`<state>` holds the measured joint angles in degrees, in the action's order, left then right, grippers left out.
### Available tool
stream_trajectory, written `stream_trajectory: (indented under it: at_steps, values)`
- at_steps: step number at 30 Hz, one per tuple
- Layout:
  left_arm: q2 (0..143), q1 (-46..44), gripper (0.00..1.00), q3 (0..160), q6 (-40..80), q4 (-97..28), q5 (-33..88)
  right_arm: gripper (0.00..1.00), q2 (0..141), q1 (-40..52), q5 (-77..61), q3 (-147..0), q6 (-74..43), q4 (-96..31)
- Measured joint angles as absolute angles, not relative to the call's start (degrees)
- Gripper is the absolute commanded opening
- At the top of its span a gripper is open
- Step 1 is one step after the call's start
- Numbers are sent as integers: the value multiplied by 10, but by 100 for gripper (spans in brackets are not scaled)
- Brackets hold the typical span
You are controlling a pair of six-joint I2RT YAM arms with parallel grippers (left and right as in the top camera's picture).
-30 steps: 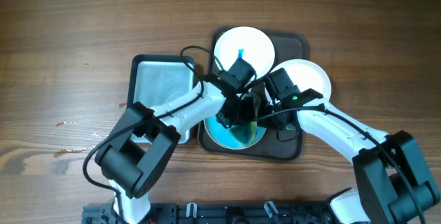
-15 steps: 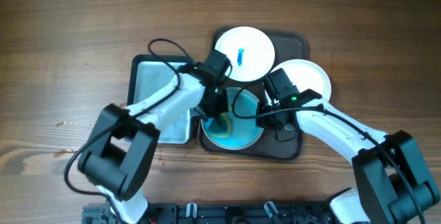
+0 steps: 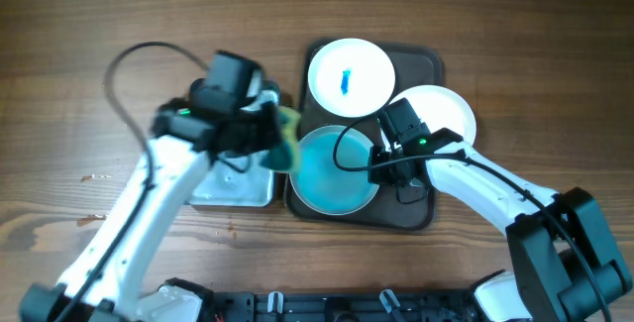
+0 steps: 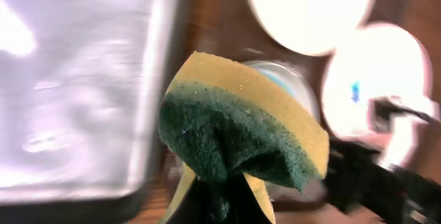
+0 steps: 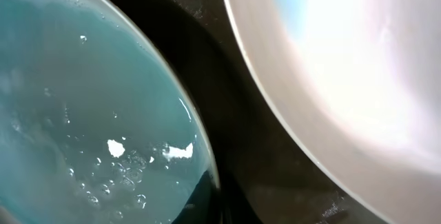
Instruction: Clean dirty plates on tray and stack at the side
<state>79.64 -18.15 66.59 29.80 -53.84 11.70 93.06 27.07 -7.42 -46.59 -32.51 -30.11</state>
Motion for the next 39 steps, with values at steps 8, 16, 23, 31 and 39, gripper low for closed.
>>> stream_trajectory:
  at_steps: [8,16,23,31,39]
  values:
    - [818,-83,4,596,277,-484,2,5,933,267,-75,-465,-253,-271]
    - [875,-79,31,550,265,-460,-10,5,934,262,-90,-479,-251,-310]
    - [816,-69,74,568,258,-499,-5,4,900,262,-94,-557,-255,-423]
    - [707,-21,100,573,259,-524,11,4,891,263,-94,-708,-254,-540]
    - [605,55,100,574,260,-552,62,4,918,333,-70,-818,-252,-506]
